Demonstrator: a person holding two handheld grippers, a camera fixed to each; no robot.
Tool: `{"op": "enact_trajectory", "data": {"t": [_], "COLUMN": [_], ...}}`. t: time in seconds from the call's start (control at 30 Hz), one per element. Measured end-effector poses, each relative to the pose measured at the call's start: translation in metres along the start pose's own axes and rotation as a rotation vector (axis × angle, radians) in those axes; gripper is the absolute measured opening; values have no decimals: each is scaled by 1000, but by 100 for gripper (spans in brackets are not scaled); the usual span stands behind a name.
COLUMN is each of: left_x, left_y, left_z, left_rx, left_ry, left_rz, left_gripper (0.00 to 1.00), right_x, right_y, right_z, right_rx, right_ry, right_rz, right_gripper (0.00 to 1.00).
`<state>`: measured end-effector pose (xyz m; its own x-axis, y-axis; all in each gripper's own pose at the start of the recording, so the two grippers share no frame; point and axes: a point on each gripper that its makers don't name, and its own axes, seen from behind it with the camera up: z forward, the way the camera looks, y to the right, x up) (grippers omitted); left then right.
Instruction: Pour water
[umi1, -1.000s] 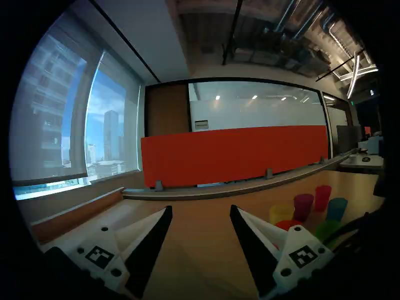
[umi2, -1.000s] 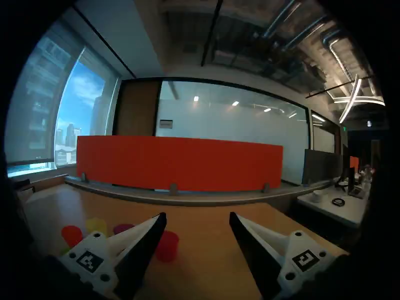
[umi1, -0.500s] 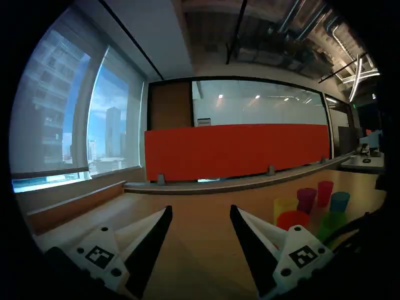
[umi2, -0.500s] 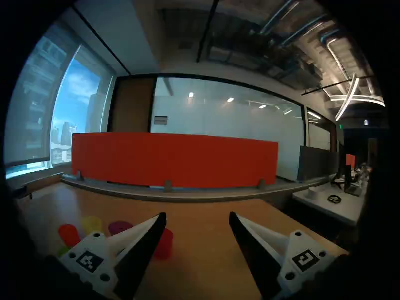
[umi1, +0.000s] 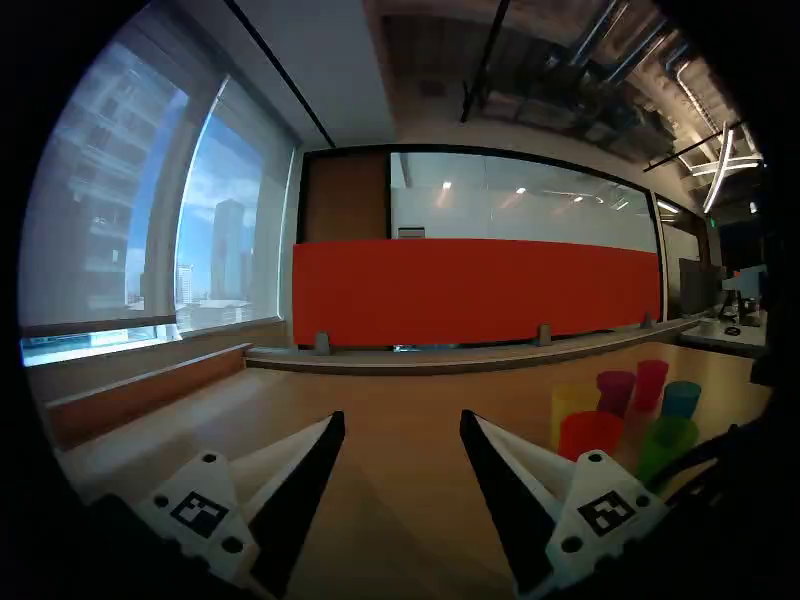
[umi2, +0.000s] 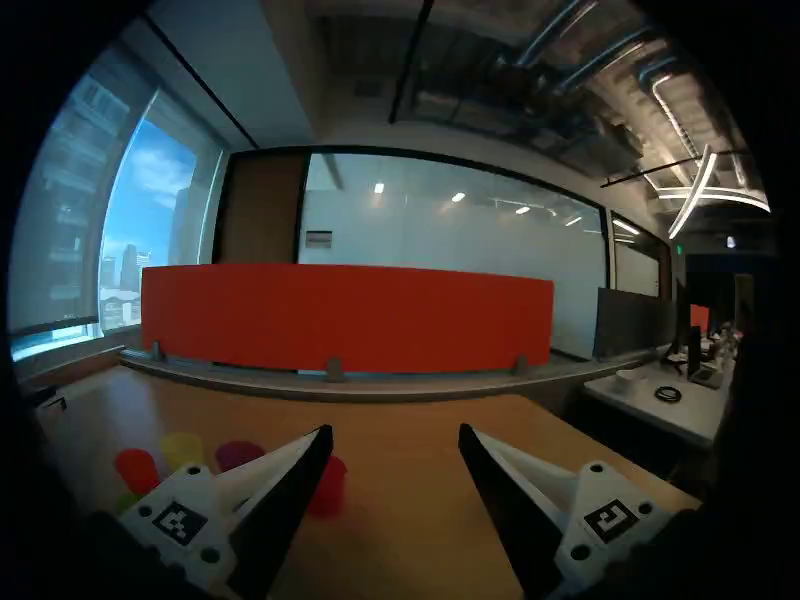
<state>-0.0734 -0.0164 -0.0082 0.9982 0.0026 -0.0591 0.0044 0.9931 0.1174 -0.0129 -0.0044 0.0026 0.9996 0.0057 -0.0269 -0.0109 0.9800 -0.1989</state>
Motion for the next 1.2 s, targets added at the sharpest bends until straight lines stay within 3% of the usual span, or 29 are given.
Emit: {"op": "enact_trajectory", "data": {"t": [1.2], "left_x": [-4], "left_y": [0], "left_z": [2], "left_rx": [-1], "left_ry": [-15], "left_rz": [-3], "left_gripper": [85], "right_x": [0], "right_y": [12], "right_z": [-7], "right_rx": [-10], "right_ry": [3], "right_rz": [-2], "right_gripper": [97]}}
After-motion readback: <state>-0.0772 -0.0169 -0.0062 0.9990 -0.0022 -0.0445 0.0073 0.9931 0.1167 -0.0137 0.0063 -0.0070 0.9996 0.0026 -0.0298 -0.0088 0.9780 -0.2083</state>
